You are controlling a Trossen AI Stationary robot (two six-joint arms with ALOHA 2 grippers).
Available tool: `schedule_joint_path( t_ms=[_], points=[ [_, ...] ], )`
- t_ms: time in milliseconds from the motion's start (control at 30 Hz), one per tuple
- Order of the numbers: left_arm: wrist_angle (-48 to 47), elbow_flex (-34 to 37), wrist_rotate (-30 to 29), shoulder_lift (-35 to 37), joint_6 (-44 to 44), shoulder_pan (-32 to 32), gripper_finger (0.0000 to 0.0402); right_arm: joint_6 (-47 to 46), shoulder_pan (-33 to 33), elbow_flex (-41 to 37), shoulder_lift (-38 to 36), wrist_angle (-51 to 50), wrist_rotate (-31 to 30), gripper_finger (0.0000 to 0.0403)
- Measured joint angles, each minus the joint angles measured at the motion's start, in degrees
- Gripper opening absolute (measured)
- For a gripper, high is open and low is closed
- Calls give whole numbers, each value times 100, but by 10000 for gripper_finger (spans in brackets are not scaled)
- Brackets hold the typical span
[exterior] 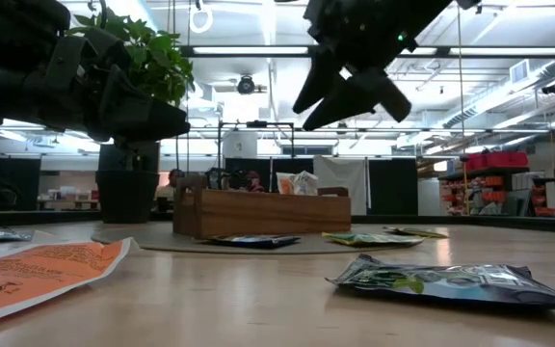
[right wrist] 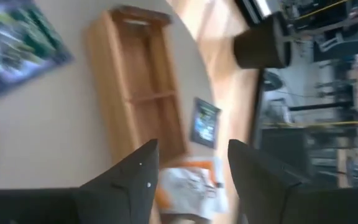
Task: Pick & Place Tea
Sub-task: Put the orange tea bag into the right section of the wooden organizer
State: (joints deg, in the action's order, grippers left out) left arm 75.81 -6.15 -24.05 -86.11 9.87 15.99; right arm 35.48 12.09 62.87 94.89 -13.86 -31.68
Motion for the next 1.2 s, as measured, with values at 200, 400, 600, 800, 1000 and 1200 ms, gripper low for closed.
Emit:
schedule_joint_path(
  t_ms=[200, 400, 600, 800, 1000, 1200],
  points=[
    [0, 0, 0, 0, -2, 0, 163, -1290, 209, 0, -29, -31, 1148, 195],
    [5, 0, 0, 0, -2, 0, 163, -1853, 293, -363, -267, 794, 2287, 174],
    [4, 0, 0, 0, -4, 0, 163, -1773, 374, -1137, -1065, 2321, 2733, 157],
    [-9, -2, 2, -2, -22, 0, 163, -2115, 390, -2391, -1981, 3690, 2766, 154],
    [-194, -52, 547, -2, 69, -2, 163, -2297, 688, -3336, -2486, 4284, 1912, 154],
    [-1224, -810, 905, -13, -526, 280, 163, -2528, 1126, -3644, -2559, 4457, 1410, 155]
  ],
)
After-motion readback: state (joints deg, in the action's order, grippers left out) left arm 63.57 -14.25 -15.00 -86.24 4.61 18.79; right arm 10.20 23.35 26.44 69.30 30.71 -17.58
